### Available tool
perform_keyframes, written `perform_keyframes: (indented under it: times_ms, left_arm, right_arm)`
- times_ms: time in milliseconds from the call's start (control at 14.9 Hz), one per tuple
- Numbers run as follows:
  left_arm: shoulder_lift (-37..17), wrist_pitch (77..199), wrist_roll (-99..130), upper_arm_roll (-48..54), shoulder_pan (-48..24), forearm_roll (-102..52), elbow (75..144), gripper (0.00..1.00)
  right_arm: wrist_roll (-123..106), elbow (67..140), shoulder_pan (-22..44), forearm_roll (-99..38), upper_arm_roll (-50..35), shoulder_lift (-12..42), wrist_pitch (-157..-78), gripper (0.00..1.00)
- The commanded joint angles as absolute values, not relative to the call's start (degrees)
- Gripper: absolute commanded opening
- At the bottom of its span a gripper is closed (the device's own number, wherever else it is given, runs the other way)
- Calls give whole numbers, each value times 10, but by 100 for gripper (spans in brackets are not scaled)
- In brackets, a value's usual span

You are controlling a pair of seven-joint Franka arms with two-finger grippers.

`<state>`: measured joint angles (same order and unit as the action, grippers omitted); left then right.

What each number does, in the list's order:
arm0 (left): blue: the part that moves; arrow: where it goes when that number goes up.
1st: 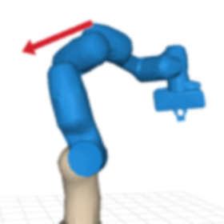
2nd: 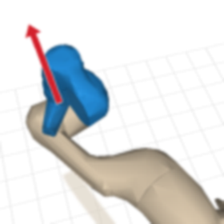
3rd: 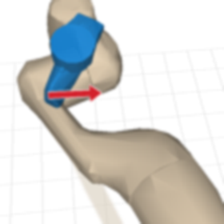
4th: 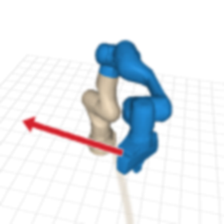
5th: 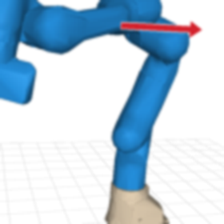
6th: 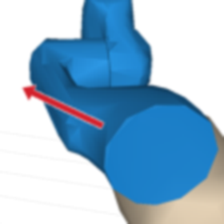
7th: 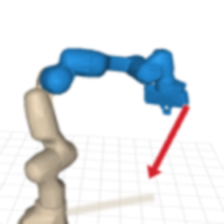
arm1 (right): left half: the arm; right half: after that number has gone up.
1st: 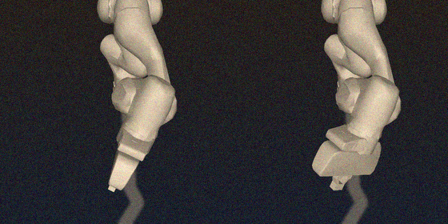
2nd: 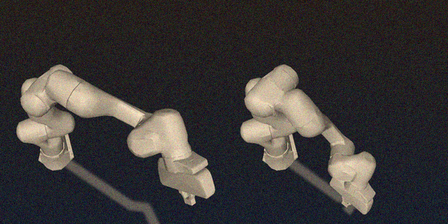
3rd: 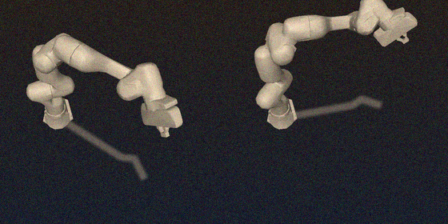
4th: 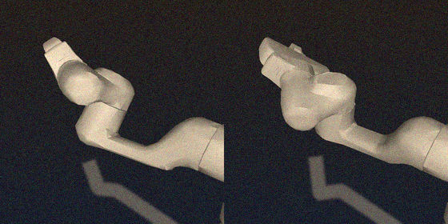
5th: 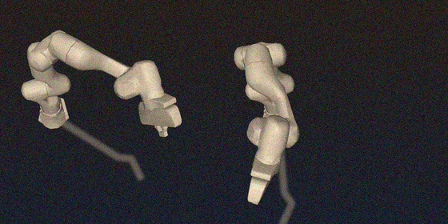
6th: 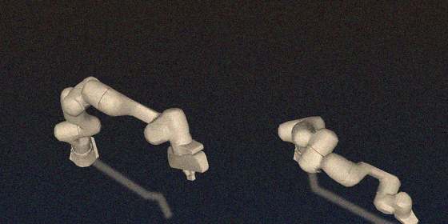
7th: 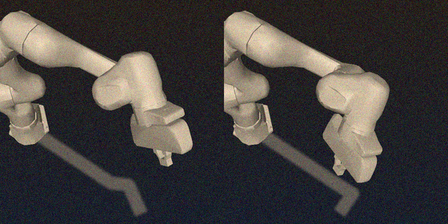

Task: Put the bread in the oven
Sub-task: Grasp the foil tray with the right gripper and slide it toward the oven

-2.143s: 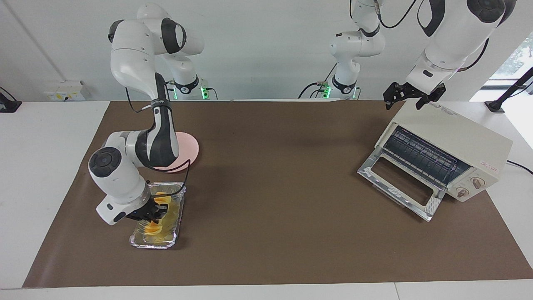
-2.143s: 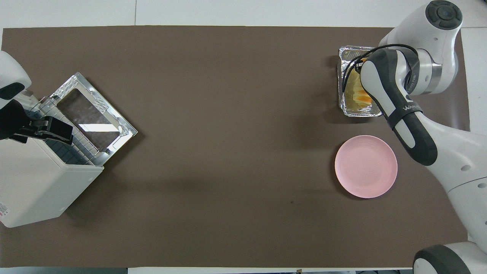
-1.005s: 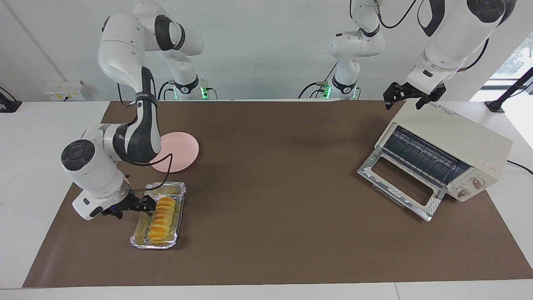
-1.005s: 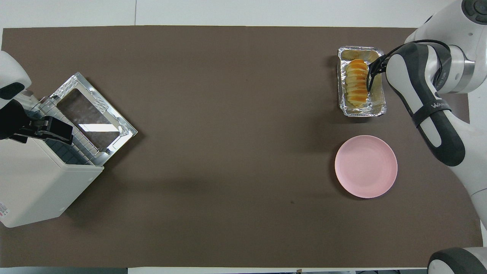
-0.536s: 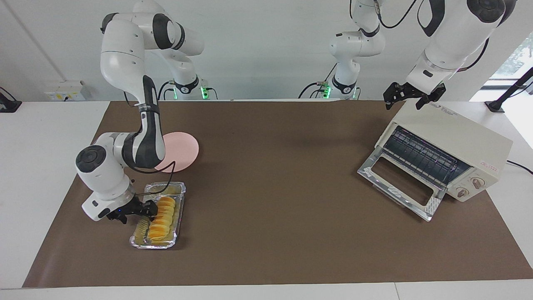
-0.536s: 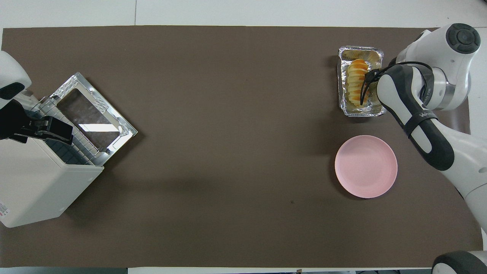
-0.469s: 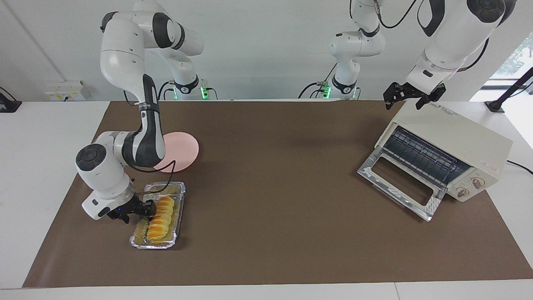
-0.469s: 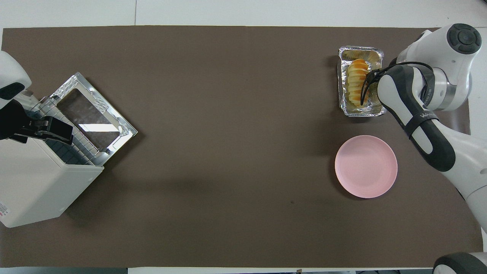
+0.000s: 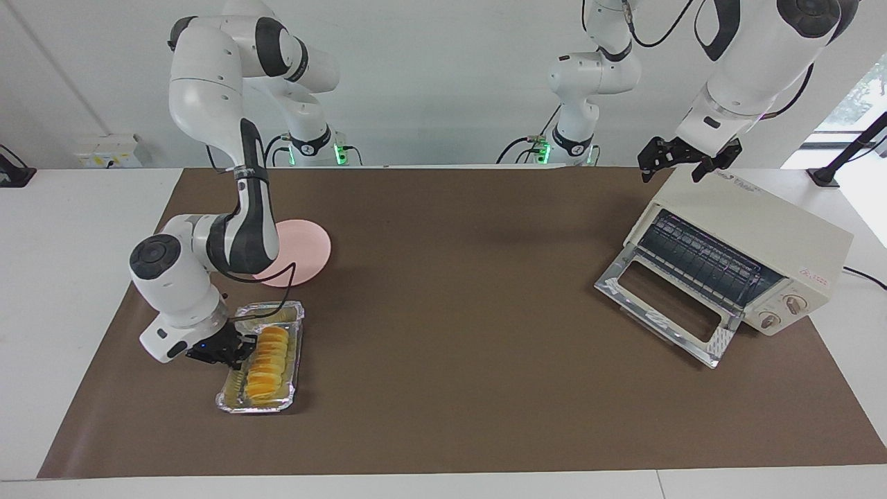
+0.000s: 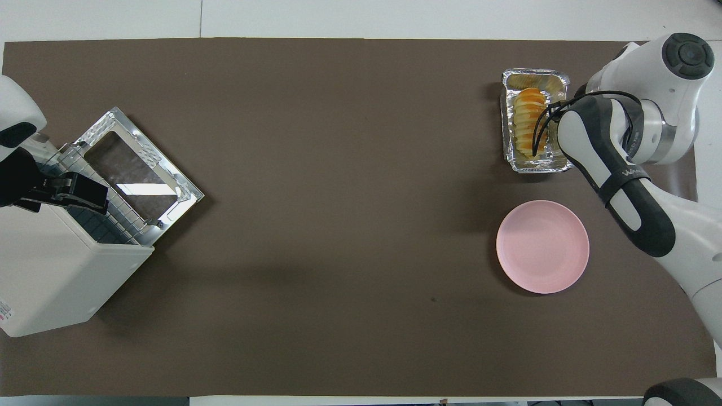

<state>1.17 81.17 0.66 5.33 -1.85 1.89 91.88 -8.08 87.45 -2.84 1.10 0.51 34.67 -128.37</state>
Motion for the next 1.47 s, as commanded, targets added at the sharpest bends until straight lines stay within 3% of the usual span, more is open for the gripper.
perform_keyframes:
  times_ms: [0, 402, 737, 1206, 1406]
  left_arm:
    - [28, 812, 1, 54, -12, 11, 934, 100]
    - [28, 812, 1, 54, -12, 11, 934, 100]
    - [28, 812, 1, 54, -12, 11, 934, 100]
    - [28, 812, 1, 54, -12, 11, 935, 100]
    - [28, 812, 1, 54, -12, 11, 934, 100]
  right_arm:
    - [-83, 890, -31, 4, 3, 331, -1276, 0]
    - [-70, 808, -20, -1, -12, 315, -1122, 0]
    - [75, 733, 56, -13, -26, 313, -1016, 0]
    - [241, 753, 188, -48, -26, 313, -1034, 0]
    - [276, 814, 239, -47, -26, 313, -1123, 0]
